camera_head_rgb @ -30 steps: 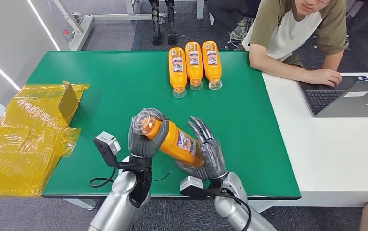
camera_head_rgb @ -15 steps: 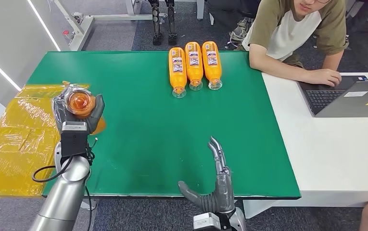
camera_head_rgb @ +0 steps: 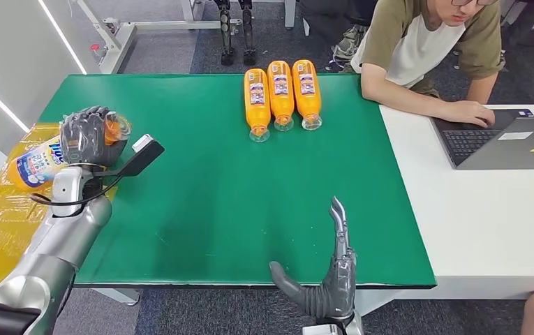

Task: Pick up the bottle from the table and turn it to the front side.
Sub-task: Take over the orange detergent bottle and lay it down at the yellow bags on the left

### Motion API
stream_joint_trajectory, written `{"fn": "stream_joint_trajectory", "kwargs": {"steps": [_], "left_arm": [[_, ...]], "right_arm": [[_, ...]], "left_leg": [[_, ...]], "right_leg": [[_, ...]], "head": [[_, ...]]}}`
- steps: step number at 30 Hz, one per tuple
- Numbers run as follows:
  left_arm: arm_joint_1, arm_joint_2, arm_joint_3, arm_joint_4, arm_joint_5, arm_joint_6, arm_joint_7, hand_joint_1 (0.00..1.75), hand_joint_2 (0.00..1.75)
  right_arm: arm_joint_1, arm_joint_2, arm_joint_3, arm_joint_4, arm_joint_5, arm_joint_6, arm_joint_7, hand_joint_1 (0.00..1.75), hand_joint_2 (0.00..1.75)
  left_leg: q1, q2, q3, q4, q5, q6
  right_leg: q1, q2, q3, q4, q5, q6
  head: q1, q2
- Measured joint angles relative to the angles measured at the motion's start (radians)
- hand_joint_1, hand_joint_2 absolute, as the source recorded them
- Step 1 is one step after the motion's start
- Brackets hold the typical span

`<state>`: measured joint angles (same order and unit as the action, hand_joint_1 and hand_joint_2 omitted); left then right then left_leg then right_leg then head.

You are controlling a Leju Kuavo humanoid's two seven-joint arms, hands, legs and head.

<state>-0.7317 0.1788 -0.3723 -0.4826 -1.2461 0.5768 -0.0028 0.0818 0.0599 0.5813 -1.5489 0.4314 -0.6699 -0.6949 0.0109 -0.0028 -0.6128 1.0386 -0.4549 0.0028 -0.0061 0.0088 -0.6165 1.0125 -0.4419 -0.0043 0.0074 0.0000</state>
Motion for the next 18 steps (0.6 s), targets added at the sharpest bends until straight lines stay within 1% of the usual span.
{"fn": "stream_joint_trajectory", "kwargs": {"steps": [5,8,10,14,18], "left_arm": [[-0.024,0.015,-0.049,0.097,-0.086,-0.089,0.026,1.75,1.75],[-0.017,0.014,-0.087,0.133,-0.145,-0.142,0.019,1.75,1.75],[-0.007,0.010,-0.114,0.150,-0.174,-0.172,-0.001,1.75,1.75],[0.026,0.000,-0.153,0.170,-0.208,-0.199,-0.048,1.75,1.75],[0.066,-0.008,-0.174,0.184,-0.213,-0.209,-0.063,1.75,1.75]], "right_arm": [[0.005,0.000,-0.005,-0.008,-0.002,0.000,0.005,0.00,1.75],[0.004,0.001,-0.005,-0.008,-0.009,0.000,0.007,0.00,1.75],[0.001,0.002,-0.005,-0.008,-0.013,0.000,0.007,0.00,1.75],[-0.011,0.005,-0.004,-0.005,-0.015,0.001,0.007,0.00,1.75],[-0.030,0.006,0.002,0.006,-0.026,0.004,0.007,0.00,1.75]], "left_leg": [[0.000,0.001,0.000,0.000,0.000,0.000],[0.000,0.001,0.000,0.000,0.000,0.000],[0.000,0.001,0.000,0.000,0.000,-0.001],[0.000,0.001,0.000,0.000,-0.001,-0.001],[0.000,0.001,0.000,0.000,-0.001,-0.001]], "right_leg": [[0.000,0.001,-0.001,0.000,0.000,0.000],[0.000,0.001,-0.001,0.000,0.000,0.000],[0.000,0.001,-0.001,0.000,0.000,0.000],[0.000,0.001,-0.001,0.000,0.000,0.000],[0.000,0.001,-0.001,0.000,0.000,0.000]], "head": [[0.000,0.000],[0.000,0.000],[0.000,0.000],[0.000,0.000],[0.000,0.000]]}}
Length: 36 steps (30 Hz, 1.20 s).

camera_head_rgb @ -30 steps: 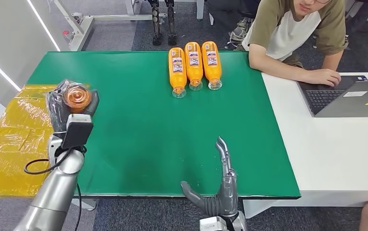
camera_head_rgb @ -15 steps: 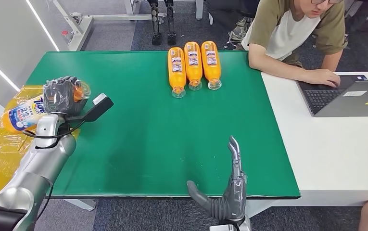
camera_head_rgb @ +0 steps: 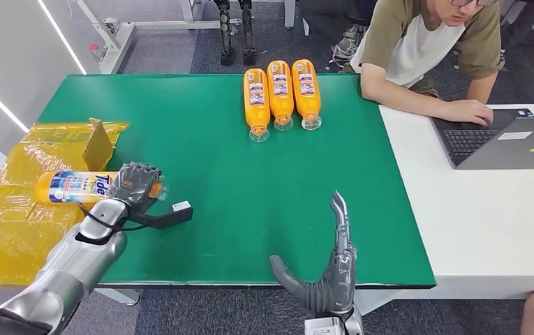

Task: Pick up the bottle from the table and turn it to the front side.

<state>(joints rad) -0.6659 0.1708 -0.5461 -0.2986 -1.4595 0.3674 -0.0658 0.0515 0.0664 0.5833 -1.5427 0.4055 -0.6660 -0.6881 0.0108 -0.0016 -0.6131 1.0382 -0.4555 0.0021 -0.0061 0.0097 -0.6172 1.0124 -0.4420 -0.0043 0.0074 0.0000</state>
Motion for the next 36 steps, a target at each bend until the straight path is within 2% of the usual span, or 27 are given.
{"fn": "stream_joint_trajectory", "kwargs": {"steps": [3,5,7,9,13,18,24,29,31,36], "left_arm": [[0.026,-0.004,-0.003,0.010,0.012,-0.016,0.010,1.71,1.75],[0.039,-0.007,-0.003,0.016,0.023,-0.033,0.025,1.08,1.75],[0.048,-0.010,-0.003,0.021,0.039,-0.051,0.042,0.24,1.75],[0.052,-0.011,0.000,0.023,0.063,-0.067,0.056,0.00,1.75],[0.053,-0.015,0.031,0.024,0.131,-0.078,0.050,0.00,1.75],[0.054,-0.024,0.105,0.024,0.226,-0.137,-0.023,0.00,1.75],[0.031,-0.024,0.263,0.024,0.436,-0.415,-0.231,0.00,1.75],[0.038,-0.006,0.387,0.023,0.564,-0.584,-0.401,0.00,1.75],[0.040,0.005,0.418,0.021,0.585,-0.590,-0.442,0.00,1.75],[0.040,0.022,0.488,-0.025,0.691,-0.524,-0.588,0.00,1.75]], "right_arm": [[-0.013,0.000,0.007,0.013,-0.011,0.002,-0.004,0.00,1.75],[-0.021,0.002,0.011,0.020,-0.012,0.003,-0.006,0.00,1.75],[-0.030,0.003,0.015,0.026,-0.015,0.007,-0.004,0.00,1.75],[-0.039,0.006,0.016,0.031,-0.017,0.016,0.001,0.00,1.75],[-0.060,0.012,0.016,0.041,-0.019,0.038,0.010,0.00,1.75],[-0.073,0.014,0.016,0.053,-0.027,0.059,0.007,0.00,1.75],[-0.091,0.015,0.015,0.076,-0.050,0.079,-0.008,0.00,1.75],[-0.095,0.015,0.014,0.089,-0.066,0.079,-0.008,0.00,1.75],[-0.094,0.015,0.014,0.093,-0.064,0.076,-0.008,0.00,1.75],[-0.086,0.016,0.007,0.096,-0.048,0.067,-0.008,0.00,1.75]], "left_leg": [[0.000,0.000,0.000,0.000,0.000,0.000],[0.000,0.000,0.000,0.000,0.000,0.000],[0.000,0.000,0.000,0.000,0.000,0.000],[0.000,-0.001,0.000,-0.001,0.000,0.000],[0.000,-0.001,0.001,-0.001,0.000,0.000],[0.000,-0.001,0.002,-0.001,0.000,0.000],[-0.001,-0.006,0.012,-0.004,-0.001,-0.002],[0.000,-0.004,0.015,-0.004,0.000,-0.005],[0.000,-0.003,0.015,-0.004,0.001,-0.006],[0.001,-0.003,0.012,-0.004,0.004,-0.009]], "right_leg": [[0.000,0.000,0.000,0.000,0.000,0.000],[0.000,0.000,0.000,0.000,0.000,0.000],[0.000,0.000,0.000,0.000,0.000,0.000],[0.000,-0.001,0.000,0.000,0.000,0.000],[0.000,-0.001,0.001,0.000,0.000,0.000],[0.000,-0.001,0.002,0.001,0.000,0.000],[-0.001,-0.006,0.013,0.000,-0.004,-0.002],[0.000,-0.005,0.013,0.001,-0.003,-0.005],[0.000,-0.004,0.012,0.001,-0.002,-0.006],[0.000,-0.003,0.008,0.002,-0.001,-0.008]], "head": [[0.000,0.000],[0.000,0.000],[0.000,0.000],[0.000,0.000],[0.000,0.000],[0.000,0.000],[0.000,0.000],[0.000,0.000],[0.000,0.000],[0.000,0.000]]}}
